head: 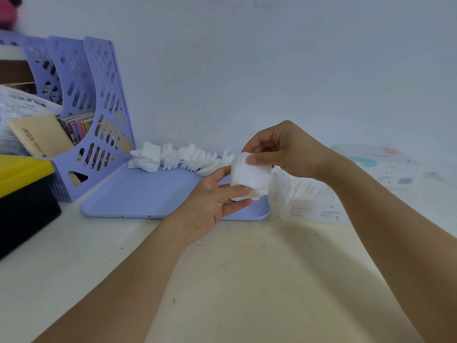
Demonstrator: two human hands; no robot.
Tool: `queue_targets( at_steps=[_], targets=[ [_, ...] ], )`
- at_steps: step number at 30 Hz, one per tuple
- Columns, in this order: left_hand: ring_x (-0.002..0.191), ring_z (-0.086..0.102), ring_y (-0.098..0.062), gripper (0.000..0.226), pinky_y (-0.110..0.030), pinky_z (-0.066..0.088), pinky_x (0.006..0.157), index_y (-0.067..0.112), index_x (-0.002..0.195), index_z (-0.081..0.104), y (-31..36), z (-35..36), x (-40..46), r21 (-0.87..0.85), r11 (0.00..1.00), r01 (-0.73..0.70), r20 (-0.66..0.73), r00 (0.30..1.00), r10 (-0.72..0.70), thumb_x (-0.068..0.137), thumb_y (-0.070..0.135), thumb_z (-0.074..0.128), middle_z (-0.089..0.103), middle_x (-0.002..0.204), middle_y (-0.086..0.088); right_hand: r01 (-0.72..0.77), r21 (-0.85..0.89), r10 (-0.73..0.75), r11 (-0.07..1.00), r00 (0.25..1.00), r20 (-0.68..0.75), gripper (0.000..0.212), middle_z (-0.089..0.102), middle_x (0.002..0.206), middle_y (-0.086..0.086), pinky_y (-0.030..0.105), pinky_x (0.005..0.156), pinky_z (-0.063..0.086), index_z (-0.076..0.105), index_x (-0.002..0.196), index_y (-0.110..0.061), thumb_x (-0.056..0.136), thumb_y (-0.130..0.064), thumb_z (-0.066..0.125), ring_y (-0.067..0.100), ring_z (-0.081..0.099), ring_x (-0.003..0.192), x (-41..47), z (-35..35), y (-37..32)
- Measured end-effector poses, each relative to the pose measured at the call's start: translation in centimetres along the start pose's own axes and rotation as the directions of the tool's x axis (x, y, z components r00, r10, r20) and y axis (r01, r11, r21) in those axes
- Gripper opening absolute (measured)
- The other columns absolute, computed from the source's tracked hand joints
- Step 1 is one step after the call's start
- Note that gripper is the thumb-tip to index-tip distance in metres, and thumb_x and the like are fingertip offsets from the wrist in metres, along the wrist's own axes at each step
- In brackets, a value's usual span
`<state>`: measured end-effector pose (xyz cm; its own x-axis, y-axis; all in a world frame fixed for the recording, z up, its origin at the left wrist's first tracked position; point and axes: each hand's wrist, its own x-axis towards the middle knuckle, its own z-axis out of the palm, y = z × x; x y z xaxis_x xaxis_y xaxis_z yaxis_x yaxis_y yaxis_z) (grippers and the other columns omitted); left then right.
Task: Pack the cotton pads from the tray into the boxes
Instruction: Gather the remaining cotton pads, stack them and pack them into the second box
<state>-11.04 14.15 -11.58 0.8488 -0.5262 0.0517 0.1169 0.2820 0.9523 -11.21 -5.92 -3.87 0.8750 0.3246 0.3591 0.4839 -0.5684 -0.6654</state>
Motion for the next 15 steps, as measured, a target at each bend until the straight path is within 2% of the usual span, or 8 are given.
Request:
queue_targets(
  at_steps=[4,7,10,13,15],
  targets=[
    [0.113,0.069,-0.028,0.063,-0.033,0.058,0.092,0.015,0.138,0.054,-0.01,-0.05,0.05,-0.028,1.000,0.008,0.028,1.000,-0.007,0.080,0.007,0.078,0.070,0.126,-0.011,0.011,0.014,-0.011,1.000,1.000,-0.028,0.012,0.076,0.086,0.012,0.043,0.072,0.057,0.077,0.099,-0.003,0.087,-0.004,0.076,0.020,0.069,0.076,0.10,0.45,0.12],
    [0.113,0.068,-0.030,0.057,-0.036,0.058,0.093,0.013,0.134,0.058,0.28,0.15,0.02,-0.123,0.992,0.035,0.039,0.999,-0.031,0.079,0.015,0.070,0.069,0.126,-0.016,0.024,0.000,-0.024,1.000,0.998,-0.052,0.011,0.074,0.080,0.006,0.036,0.068,0.055,0.077,0.096,-0.003,0.085,-0.004,0.078,0.013,0.066,0.071,0.22,0.67,0.34],
    [0.110,0.069,-0.032,0.049,-0.038,0.060,0.089,0.010,0.130,0.061,0.47,0.37,0.13,-0.239,0.969,0.057,-0.013,0.998,-0.062,0.084,0.021,0.073,0.069,0.123,-0.020,0.039,0.007,-0.038,0.999,0.997,-0.070,0.011,0.074,0.081,0.007,0.033,0.071,0.056,0.077,0.095,-0.006,0.085,-0.004,0.078,0.012,0.066,0.071,0.31,0.65,0.50],
    [0.105,0.071,-0.029,0.031,-0.036,0.061,0.086,0.011,0.126,0.064,0.39,0.44,0.25,-0.200,0.979,0.033,-0.048,0.998,-0.043,0.098,0.020,0.057,0.072,0.119,-0.016,0.060,0.027,-0.057,0.998,0.995,-0.084,0.011,0.075,0.087,0.014,0.029,0.074,0.057,0.077,0.095,-0.005,0.085,-0.003,0.078,0.013,0.068,0.075,0.30,0.63,0.47],
    [0.104,0.072,-0.028,0.028,-0.035,0.061,0.086,0.011,0.127,0.063,0.42,0.53,0.17,-0.186,0.982,0.027,-0.050,0.998,-0.037,0.101,0.018,0.053,0.073,0.118,-0.015,0.071,0.042,-0.068,0.997,0.994,-0.086,0.012,0.076,0.089,0.015,0.026,0.076,0.058,0.077,0.096,-0.002,0.085,-0.002,0.077,0.012,0.069,0.077,0.28,0.67,0.44]
  ],
)
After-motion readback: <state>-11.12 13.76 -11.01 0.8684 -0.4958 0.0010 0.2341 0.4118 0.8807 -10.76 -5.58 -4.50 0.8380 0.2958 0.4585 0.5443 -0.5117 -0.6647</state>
